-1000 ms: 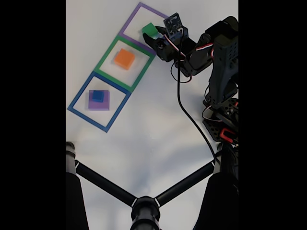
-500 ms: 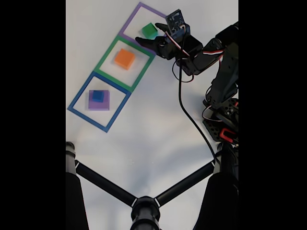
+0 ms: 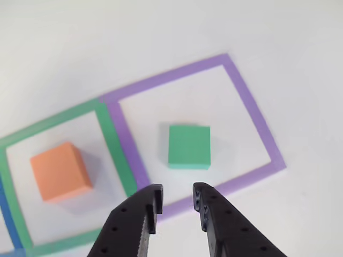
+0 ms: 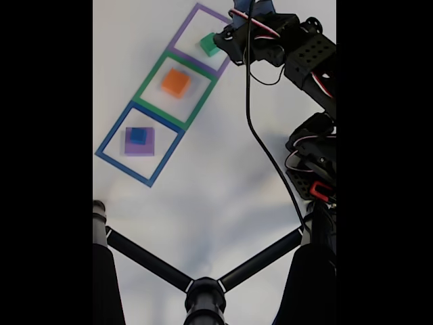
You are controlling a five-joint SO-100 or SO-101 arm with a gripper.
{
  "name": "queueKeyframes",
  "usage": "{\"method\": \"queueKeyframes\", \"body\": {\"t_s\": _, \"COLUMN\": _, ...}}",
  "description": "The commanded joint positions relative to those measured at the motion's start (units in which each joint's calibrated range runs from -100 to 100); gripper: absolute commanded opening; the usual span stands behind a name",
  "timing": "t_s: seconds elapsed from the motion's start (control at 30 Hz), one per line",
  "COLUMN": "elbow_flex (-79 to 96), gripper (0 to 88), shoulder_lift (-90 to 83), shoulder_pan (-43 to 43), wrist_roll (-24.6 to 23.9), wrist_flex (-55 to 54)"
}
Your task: Tower of hanoi
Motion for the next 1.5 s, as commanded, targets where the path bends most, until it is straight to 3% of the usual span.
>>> {"method": "queueKeyframes", "body": {"t_s": 0.0, "elbow_flex": -14.3, "gripper": 0.0, "shoulder_lift": -5.9, "shoulder_pan": -6.0, "wrist_roll": 0.0, "wrist_flex": 22.6}}
{"method": "queueKeyframes", "body": {"t_s": 0.1, "elbow_flex": -21.9, "gripper": 0.0, "shoulder_lift": -6.2, "shoulder_pan": -10.7, "wrist_roll": 0.0, "wrist_flex": 32.1}}
{"method": "queueKeyframes", "body": {"t_s": 0.13, "elbow_flex": -24.1, "gripper": 0.0, "shoulder_lift": -6.0, "shoulder_pan": -12.5, "wrist_roll": -2.2, "wrist_flex": 34.0}}
{"method": "queueKeyframes", "body": {"t_s": 0.23, "elbow_flex": -27.5, "gripper": 0.0, "shoulder_lift": -6.7, "shoulder_pan": -17.1, "wrist_roll": -6.3, "wrist_flex": 37.7}}
{"method": "queueKeyframes", "body": {"t_s": 0.37, "elbow_flex": -31.8, "gripper": 0.0, "shoulder_lift": -6.9, "shoulder_pan": -22.7, "wrist_roll": -5.5, "wrist_flex": 43.3}}
{"method": "queueKeyframes", "body": {"t_s": 0.5, "elbow_flex": -33.0, "gripper": 0.0, "shoulder_lift": -7.6, "shoulder_pan": -28.0, "wrist_roll": -9.4, "wrist_flex": 43.4}}
{"method": "queueKeyframes", "body": {"t_s": 0.63, "elbow_flex": -32.6, "gripper": 3.0, "shoulder_lift": -8.2, "shoulder_pan": -31.9, "wrist_roll": -9.6, "wrist_flex": 43.2}}
{"method": "queueKeyframes", "body": {"t_s": 0.7, "elbow_flex": -30.7, "gripper": 9.8, "shoulder_lift": -8.8, "shoulder_pan": -33.2, "wrist_roll": -6.3, "wrist_flex": 42.1}}
{"method": "queueKeyframes", "body": {"t_s": 0.73, "elbow_flex": -28.7, "gripper": 16.6, "shoulder_lift": -9.3, "shoulder_pan": -33.7, "wrist_roll": -6.1, "wrist_flex": 40.1}}
{"method": "queueKeyframes", "body": {"t_s": 0.83, "elbow_flex": -18.5, "gripper": 24.5, "shoulder_lift": -11.8, "shoulder_pan": -34.7, "wrist_roll": -2.0, "wrist_flex": 30.1}}
{"method": "queueKeyframes", "body": {"t_s": 0.97, "elbow_flex": 0.9, "gripper": 36.9, "shoulder_lift": -15.3, "shoulder_pan": -35.0, "wrist_roll": 0.0, "wrist_flex": 9.0}}
{"method": "queueKeyframes", "body": {"t_s": 1.2, "elbow_flex": 20.6, "gripper": 38.7, "shoulder_lift": -11.4, "shoulder_pan": -35.6, "wrist_roll": 0.0, "wrist_flex": -20.8}}
{"method": "queueKeyframes", "body": {"t_s": 1.47, "elbow_flex": 25.3, "gripper": 39.9, "shoulder_lift": 6.4, "shoulder_pan": -37.8, "wrist_roll": 0.0, "wrist_flex": -48.8}}
